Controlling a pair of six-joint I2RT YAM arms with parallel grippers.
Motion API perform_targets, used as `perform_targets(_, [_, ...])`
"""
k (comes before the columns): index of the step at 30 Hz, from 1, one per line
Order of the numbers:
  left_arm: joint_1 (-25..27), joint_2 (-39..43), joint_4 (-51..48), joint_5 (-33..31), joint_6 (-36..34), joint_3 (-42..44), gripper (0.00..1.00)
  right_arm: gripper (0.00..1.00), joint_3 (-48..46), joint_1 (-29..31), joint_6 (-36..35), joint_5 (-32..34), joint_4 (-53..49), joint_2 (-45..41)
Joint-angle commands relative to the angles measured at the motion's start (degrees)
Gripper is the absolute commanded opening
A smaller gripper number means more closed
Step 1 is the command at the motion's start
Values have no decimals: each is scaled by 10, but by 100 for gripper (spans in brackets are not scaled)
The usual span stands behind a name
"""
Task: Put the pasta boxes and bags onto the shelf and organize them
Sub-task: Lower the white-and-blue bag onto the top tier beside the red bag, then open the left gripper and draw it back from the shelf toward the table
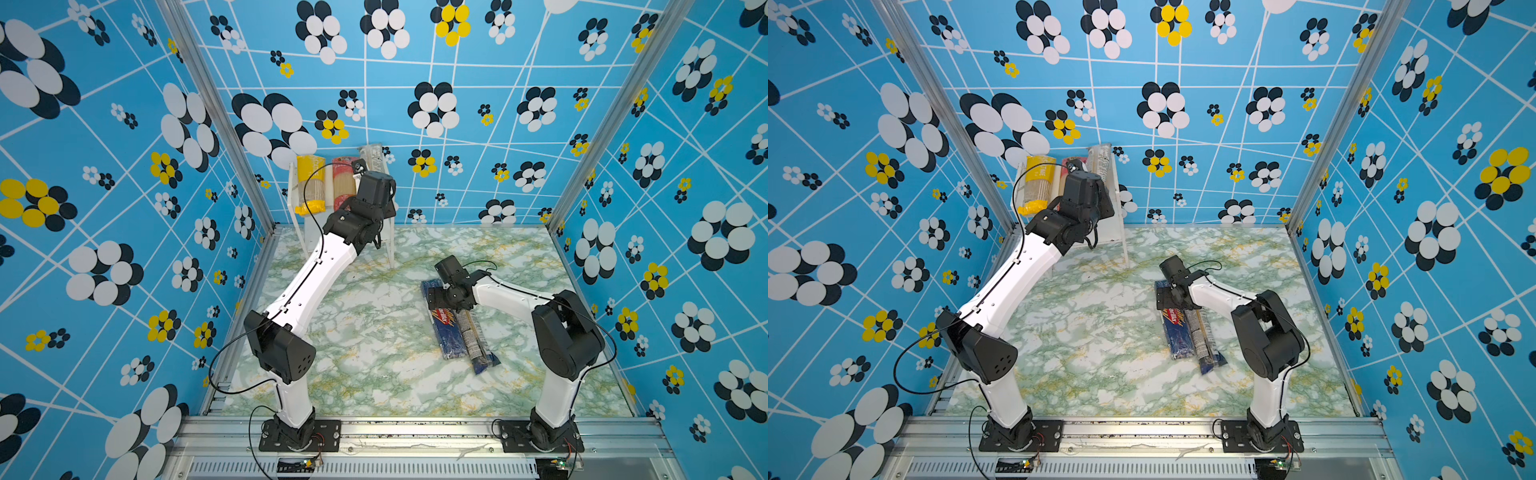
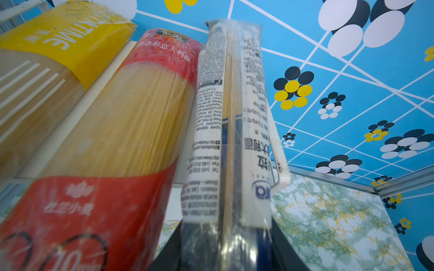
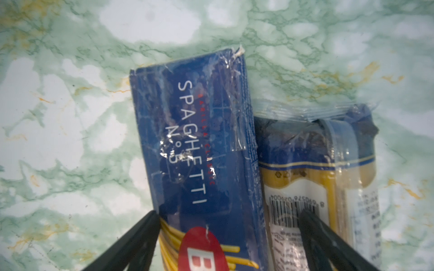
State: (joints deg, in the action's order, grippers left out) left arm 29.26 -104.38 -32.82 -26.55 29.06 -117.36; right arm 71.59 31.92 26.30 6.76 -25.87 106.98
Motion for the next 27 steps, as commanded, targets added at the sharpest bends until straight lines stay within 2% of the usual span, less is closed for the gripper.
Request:
perform_targets(1, [-3,24,86,-32,-3,-1,48,96,-20,-8,1,5,-23,8])
perform_targets(7, [-3,32,101,-30,-6,15,53,96,-19,-8,1,5,-24,8])
perform_targets(17, [-4,42,113,-20,-10,27,55,96,-20,-8,0,6,-27,6])
perform_targets(27, [-3,109,195,49,-30,109,57,96,-14,-9,-5,10,-34,-1])
